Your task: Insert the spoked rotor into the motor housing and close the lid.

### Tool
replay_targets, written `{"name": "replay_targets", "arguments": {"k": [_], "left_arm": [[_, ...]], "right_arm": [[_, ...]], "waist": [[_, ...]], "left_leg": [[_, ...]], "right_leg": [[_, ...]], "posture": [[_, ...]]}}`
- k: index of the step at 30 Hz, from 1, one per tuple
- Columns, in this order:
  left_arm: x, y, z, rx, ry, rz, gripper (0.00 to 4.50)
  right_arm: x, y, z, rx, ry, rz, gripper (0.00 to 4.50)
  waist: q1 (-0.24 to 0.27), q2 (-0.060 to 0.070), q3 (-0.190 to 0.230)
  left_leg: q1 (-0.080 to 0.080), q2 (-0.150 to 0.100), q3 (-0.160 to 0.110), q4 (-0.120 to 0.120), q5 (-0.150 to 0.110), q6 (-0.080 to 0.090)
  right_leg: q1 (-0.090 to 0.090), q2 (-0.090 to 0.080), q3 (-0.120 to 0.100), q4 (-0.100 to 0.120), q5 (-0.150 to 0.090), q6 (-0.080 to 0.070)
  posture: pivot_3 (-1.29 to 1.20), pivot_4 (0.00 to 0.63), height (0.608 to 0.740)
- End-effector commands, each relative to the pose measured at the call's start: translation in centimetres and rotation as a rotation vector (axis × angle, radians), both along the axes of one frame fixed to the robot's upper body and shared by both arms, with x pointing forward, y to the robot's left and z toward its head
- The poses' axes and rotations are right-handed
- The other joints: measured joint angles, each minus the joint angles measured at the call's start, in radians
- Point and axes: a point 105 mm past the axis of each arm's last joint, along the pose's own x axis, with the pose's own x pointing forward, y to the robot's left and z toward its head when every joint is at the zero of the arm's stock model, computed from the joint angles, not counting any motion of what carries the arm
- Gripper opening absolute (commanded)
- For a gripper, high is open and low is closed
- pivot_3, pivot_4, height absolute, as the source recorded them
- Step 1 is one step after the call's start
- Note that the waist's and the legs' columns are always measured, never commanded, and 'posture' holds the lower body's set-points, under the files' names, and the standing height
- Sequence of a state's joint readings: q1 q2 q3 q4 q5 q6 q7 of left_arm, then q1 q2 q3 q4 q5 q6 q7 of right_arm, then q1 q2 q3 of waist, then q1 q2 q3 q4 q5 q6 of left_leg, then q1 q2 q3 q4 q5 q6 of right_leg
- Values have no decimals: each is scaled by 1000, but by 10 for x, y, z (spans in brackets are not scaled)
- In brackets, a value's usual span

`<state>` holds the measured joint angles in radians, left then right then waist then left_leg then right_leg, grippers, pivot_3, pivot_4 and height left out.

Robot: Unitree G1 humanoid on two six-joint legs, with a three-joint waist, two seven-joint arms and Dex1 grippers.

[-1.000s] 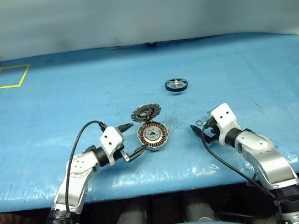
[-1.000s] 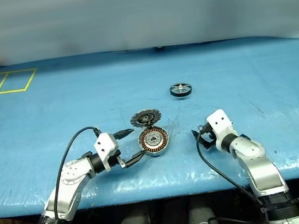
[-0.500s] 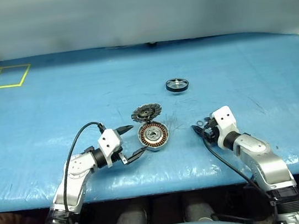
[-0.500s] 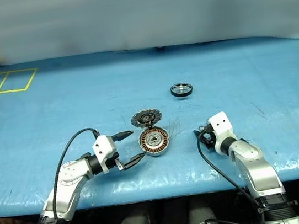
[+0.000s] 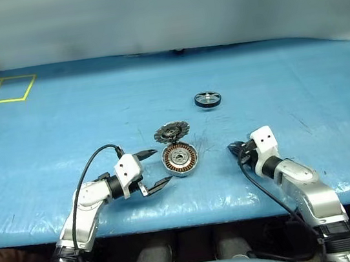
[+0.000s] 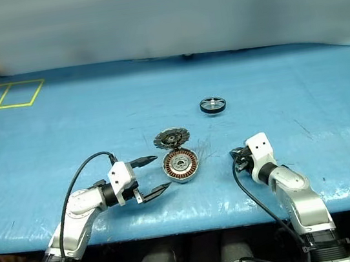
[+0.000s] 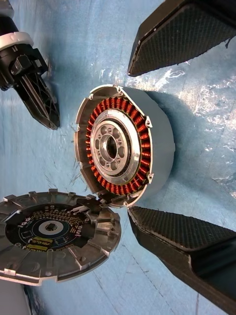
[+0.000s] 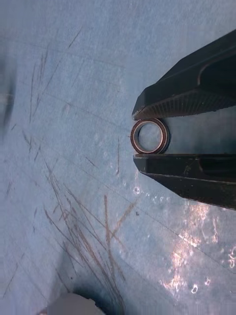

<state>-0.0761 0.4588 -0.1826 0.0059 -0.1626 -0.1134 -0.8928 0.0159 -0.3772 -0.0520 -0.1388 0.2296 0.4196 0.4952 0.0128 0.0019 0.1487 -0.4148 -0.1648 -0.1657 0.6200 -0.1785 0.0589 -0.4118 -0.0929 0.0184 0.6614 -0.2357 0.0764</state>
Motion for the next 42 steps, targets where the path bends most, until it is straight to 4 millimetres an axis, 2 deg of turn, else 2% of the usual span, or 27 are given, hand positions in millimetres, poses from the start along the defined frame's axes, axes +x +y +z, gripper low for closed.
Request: {"name": "replay_targets", "arguments": {"k": [1, 4, 9, 16, 27, 42], "left_arm": [[2, -1, 8, -34, -48, 7, 4500], [2, -1, 10, -59, -58, -2, 4500], [-1, -2, 11, -92, -23, -42, 4500], [0, -2, 7, -95, -17, -37, 4500], [2, -2, 4, -87, 4, -11, 4500], [3, -4, 2, -84, 10, -10, 4500]], "right_arm": [[2, 22, 34, 38, -133, 107, 649], [-1, 38, 41, 41, -154, 186, 649], [-8, 70, 42, 30, -148, 338, 649], [-10, 98, 38, 21, -141, 451, 649], [-7, 115, 37, 21, -152, 493, 649], [-7, 127, 31, 43, -133, 508, 649]], "waist": [[-1, 0, 0], [-1, 0, 0], [0, 0, 0], [1, 0, 0], [0, 0, 0], [0, 0, 0]], "left_leg": [[0, 0, 0, 0, 0, 0], [0, 0, 0, -1, 0, 0], [0, 0, -1, -1, 0, 0], [0, 0, -1, -1, 0, 0], [0, 0, -1, -3, 0, 0], [0, 0, -1, -4, 0, 0]], "right_leg": [[0, 0, 0, 0, 0, 0], [0, 0, 0, 0, 0, 0], [0, 0, -1, -1, 0, 0], [-1, 0, -1, -1, 0, 0], [-1, 0, -1, -1, 1, -1], [-2, 0, -1, -1, 2, -2]], "posture": [[0, 150, 740], [0, 150, 740], [0, 150, 740], [0, 150, 740], [0, 150, 740], [0, 150, 740]]}}
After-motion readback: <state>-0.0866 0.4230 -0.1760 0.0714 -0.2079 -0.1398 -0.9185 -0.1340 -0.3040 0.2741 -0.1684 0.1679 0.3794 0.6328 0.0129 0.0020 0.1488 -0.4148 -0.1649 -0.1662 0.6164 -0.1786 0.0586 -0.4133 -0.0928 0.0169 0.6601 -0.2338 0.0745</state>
